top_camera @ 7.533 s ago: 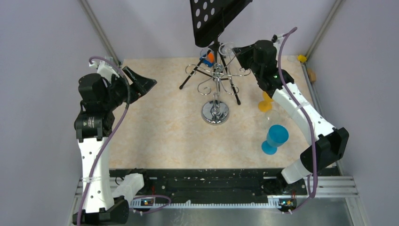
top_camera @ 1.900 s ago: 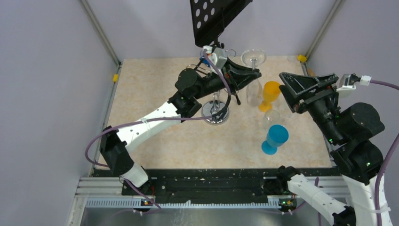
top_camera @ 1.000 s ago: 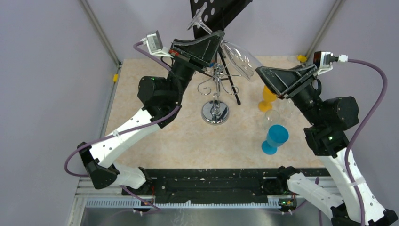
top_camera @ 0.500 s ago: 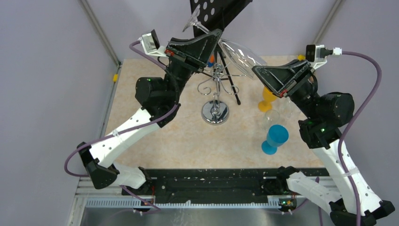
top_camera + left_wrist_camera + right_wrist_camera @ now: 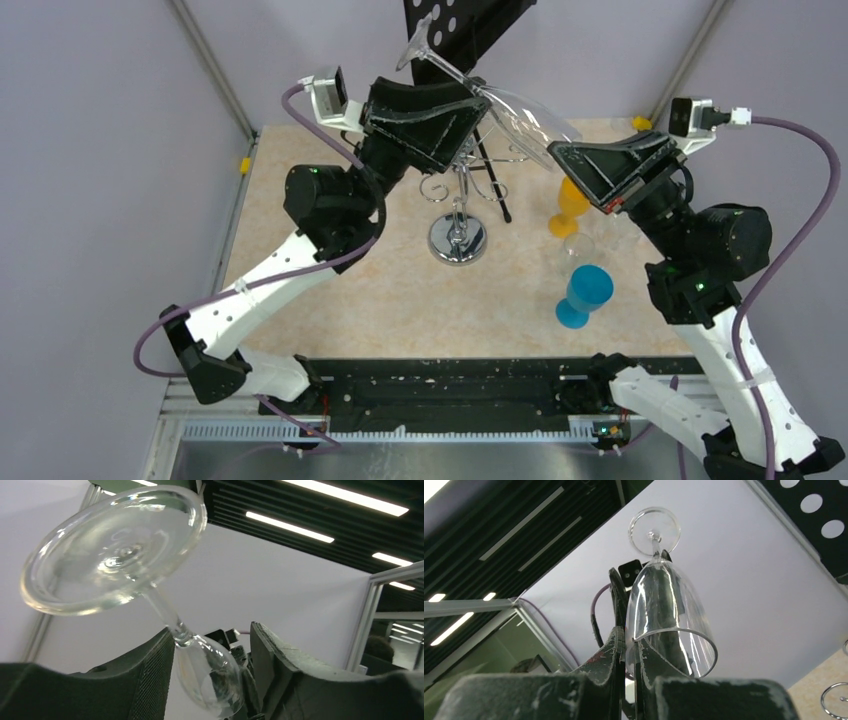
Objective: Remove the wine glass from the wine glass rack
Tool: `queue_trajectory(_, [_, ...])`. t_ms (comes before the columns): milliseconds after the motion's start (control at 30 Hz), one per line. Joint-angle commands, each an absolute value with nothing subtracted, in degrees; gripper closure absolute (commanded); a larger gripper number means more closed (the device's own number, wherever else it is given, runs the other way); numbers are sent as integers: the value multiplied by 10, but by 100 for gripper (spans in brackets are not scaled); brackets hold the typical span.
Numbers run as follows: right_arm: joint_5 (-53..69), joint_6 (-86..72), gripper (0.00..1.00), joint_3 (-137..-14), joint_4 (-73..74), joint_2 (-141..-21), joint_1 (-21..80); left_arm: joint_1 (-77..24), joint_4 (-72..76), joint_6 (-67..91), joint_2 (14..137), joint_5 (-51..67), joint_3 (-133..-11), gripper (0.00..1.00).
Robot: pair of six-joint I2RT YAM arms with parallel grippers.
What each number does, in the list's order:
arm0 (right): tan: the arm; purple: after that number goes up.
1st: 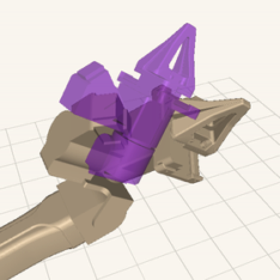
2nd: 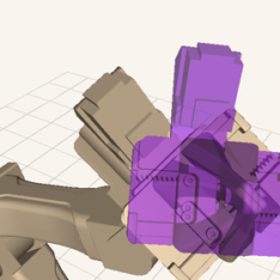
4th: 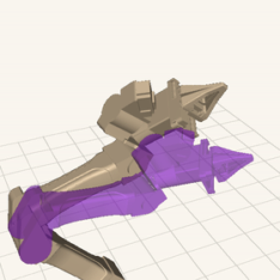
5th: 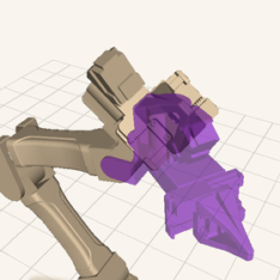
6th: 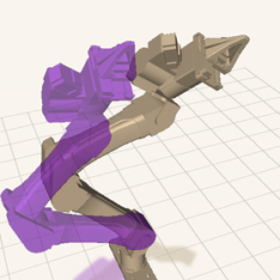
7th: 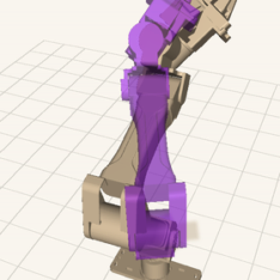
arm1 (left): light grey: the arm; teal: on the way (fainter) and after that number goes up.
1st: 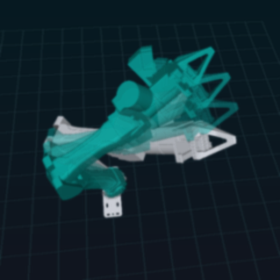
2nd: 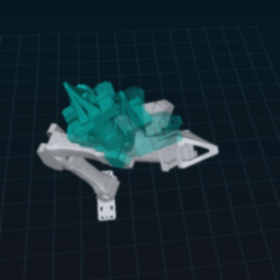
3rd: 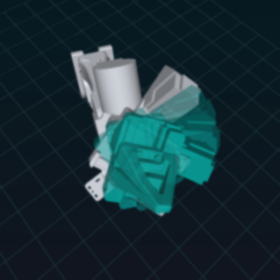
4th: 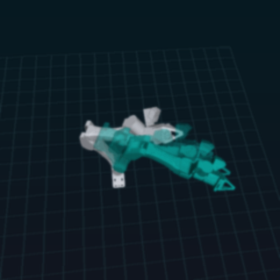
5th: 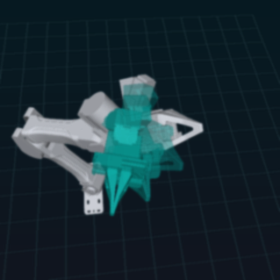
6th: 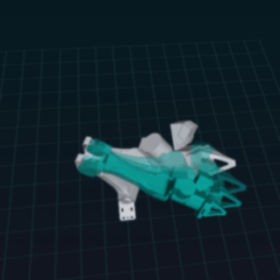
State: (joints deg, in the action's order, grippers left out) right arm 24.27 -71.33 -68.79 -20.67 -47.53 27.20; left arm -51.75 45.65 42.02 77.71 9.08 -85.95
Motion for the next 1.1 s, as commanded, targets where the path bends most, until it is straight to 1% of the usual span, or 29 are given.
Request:
queue_trajectory(0, [193, -643, 100, -739, -162, -461, 272, -521, 427, 368, 737, 130, -858, 37])
queue_trajectory(100, [169, -587, 100, -771, -99, -456, 272, -521, 381, 345, 725, 140, -855, 28])
queue_trajectory(167, [150, -549, 100, -790, -59, -451, 272, -521, 353, 327, 717, 142, -847, 25])
queue_trajectory(333, [75, -447, 100, -847, 55, -438, 272, -521, 269, 263, 690, 121, -834, 23])
queue_trajectory(467, [-8, -357, 100, -900, 165, -439, 272, -521, 177, 193, 670, 91, -834, 23])
queue_trajectory(567, [-103, -300, 100, -939, 256, -445, 272, -521, 105, 147, 653, 38, -833, 23])
queue_trajectory(667, [-228, -250, 100, -979, 348, -459, 272, -521, 55, 108, 635, -30, -829, 24])
queue_trajectory(800, [-457, -208, 100, -1009, 454, -481, 272, -520, 14, 81, 615, -89, -820, 24])
queue_trajectory(867, [-543, -193, 100, -1022, 500, -496, 272, -520, -20, 82, 610, -115, -826, 24])
queue_trajectory(967, [-623, -189, 100, -1037, 564, -517, 272, -519, -62, 86, 606, -146, -833, 24])
queue_trajectory(1067, [-661, -216, 100, -1046, 625, -531, 273, -519, -91, 87, 605, -158, -837, 24])
